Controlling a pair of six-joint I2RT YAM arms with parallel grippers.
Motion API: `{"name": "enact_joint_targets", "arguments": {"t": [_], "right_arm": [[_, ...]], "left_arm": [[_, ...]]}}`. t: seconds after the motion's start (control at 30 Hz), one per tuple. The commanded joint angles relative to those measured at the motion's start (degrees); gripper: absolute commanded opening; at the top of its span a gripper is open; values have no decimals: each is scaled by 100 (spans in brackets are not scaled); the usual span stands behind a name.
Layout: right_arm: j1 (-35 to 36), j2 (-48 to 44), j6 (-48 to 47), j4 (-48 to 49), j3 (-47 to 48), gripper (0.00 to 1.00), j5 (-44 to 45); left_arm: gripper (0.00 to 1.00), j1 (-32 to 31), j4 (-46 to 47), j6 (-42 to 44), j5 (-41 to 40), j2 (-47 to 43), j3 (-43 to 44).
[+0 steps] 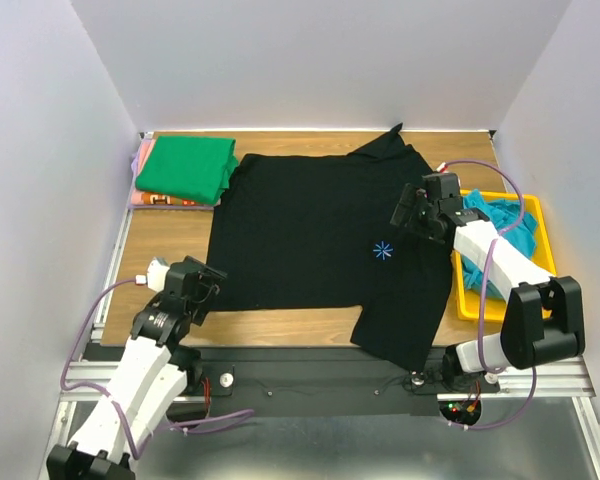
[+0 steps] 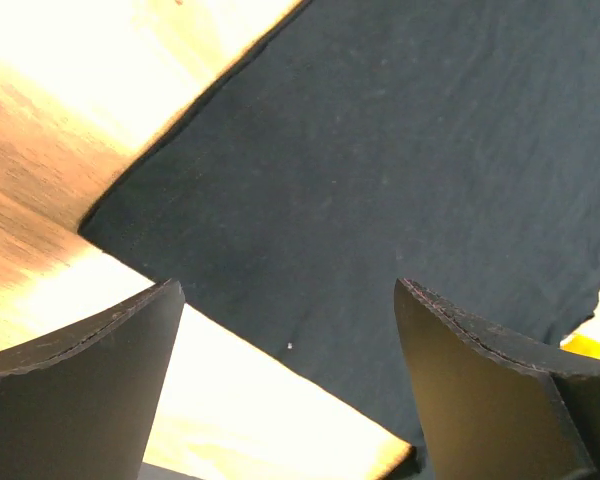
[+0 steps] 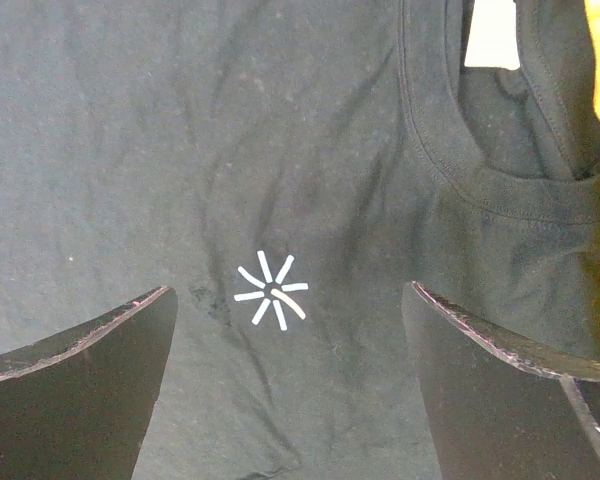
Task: Fold and stack the t-shirts
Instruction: Fold the tshirt
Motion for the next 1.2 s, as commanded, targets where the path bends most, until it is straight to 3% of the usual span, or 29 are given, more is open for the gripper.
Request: {"name": "enact_joint_targets", "arguments": {"t": [0.0, 0.27, 0.47, 0.57, 0.73, 0.77, 0.83, 0.97, 1.07, 1.17], "right_arm": [[-22, -213, 113, 244, 8, 100, 189], [-31, -64, 25, 236, 114, 100, 250], [-39, 94, 34, 227, 105, 100, 400], [-31, 94, 52, 236, 123, 100, 321], [-39, 24, 34, 227, 87, 100, 329], [-31, -2, 43, 227, 79, 100, 347], [-31, -29, 34, 236, 44, 100, 338], [-31, -46, -1, 227, 0, 100, 321], [-31, -90, -27, 209, -36, 100, 137], [223, -204, -142, 104, -79, 100, 135]], "left_arm": [[99, 17, 53, -16, 83, 723, 100], [99, 8, -53, 705, 321, 2936, 724], [98, 8, 79, 433, 31, 3651, 786], [93, 8, 79, 381, -31, 3757, 821], [57, 8, 79, 319, -74, 3687, 803], [38, 8, 70, 293, -101, 3704, 795], [17, 8, 53, 257, -136, 3739, 830], [15, 8, 88, 319, -145, 3932, 865], [0, 8, 79, 363, -110, 4029, 900], [0, 8, 79, 380, -110, 3960, 892]]}}
